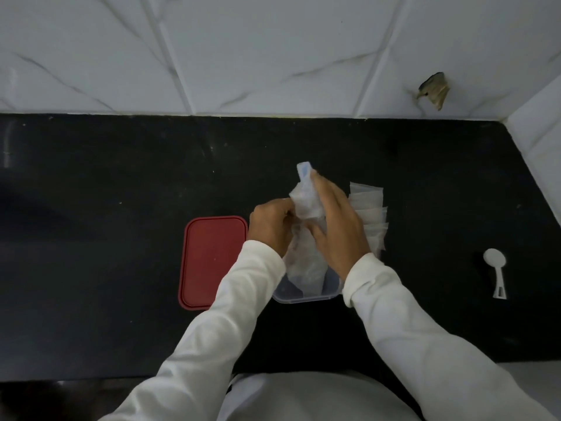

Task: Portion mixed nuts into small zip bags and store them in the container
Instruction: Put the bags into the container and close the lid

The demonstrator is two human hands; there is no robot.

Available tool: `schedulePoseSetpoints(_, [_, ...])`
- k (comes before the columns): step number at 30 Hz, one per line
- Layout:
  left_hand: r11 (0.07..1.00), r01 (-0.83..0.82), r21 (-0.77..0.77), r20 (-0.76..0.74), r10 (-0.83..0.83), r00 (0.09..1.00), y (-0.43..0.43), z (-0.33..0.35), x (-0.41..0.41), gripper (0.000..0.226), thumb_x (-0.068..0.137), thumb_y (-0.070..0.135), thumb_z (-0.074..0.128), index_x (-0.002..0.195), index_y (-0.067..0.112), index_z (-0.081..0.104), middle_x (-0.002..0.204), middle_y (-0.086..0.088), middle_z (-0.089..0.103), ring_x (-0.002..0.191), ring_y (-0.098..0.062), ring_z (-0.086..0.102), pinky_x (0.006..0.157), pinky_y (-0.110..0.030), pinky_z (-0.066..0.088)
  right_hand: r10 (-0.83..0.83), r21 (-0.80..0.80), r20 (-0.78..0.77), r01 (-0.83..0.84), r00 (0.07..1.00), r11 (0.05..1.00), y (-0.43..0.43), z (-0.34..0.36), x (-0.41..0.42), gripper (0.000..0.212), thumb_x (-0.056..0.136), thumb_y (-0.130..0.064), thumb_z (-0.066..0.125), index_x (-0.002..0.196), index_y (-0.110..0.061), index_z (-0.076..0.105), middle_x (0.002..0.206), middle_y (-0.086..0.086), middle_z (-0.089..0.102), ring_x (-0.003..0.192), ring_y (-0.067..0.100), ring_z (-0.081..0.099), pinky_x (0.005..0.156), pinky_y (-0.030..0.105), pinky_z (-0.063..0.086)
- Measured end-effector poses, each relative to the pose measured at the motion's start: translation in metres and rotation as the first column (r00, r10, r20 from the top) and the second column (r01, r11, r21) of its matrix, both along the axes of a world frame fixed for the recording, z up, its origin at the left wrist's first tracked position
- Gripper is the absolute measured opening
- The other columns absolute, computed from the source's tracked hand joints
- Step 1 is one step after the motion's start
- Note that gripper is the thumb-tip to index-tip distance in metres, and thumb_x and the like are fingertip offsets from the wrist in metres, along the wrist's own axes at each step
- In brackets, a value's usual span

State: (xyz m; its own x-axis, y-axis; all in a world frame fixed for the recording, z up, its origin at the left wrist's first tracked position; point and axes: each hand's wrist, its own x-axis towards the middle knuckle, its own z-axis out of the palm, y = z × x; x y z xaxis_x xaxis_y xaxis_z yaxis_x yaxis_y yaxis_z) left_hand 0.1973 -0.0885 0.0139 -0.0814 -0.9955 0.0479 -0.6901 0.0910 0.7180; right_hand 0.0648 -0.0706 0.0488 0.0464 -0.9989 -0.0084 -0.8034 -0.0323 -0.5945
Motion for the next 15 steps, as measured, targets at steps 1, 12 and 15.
schedulePoseSetpoints(1, [1.000,0.023,-0.009,0.035,-0.023,0.999,0.001,-0.003,-0.001,0.016,0.085,0.001,0.058,0.079,0.010,0.070,0.083,-0.007,0.069,0.075,-0.024,0.066,0.070,-0.033,0.056,0.011,0.015,-0.035,-0.010,0.999,1.000,-0.001,-0.002,-0.001,0.072,0.089,-0.022,0.067,0.149,-0.025,0.027,0.151,0.005,0.036,0.136,0.020,0.038,0.109,0.034,0.033])
schedulePoseSetpoints(12, [0.949,-0.038,-0.314,0.204,0.106,0.973,0.035,-0.008,0.005,0.045,0.054,-0.020,0.077,0.095,-0.001,0.073,0.087,-0.016,0.071,0.069,-0.029,0.069,0.053,-0.029,0.053,0.341,-0.012,-0.406,-0.378,0.848,0.926,0.017,-0.034,-0.001,0.070,0.065,-0.013,0.085,0.128,-0.001,0.058,0.132,0.020,0.058,0.122,0.036,0.057,0.097,0.046,0.051])
schedulePoseSetpoints(15, [0.983,-0.048,-0.175,0.199,0.084,0.976,0.051,-0.019,-0.001,0.052,0.083,-0.006,0.059,0.135,-0.001,0.055,0.138,-0.020,0.053,0.122,-0.034,0.057,0.099,-0.033,0.046,0.396,0.062,-0.499,-0.424,0.771,0.903,0.015,-0.036,0.006,0.060,0.072,-0.016,0.081,0.125,0.003,0.061,0.131,0.023,0.059,0.123,0.037,0.055,0.105,0.046,0.043])
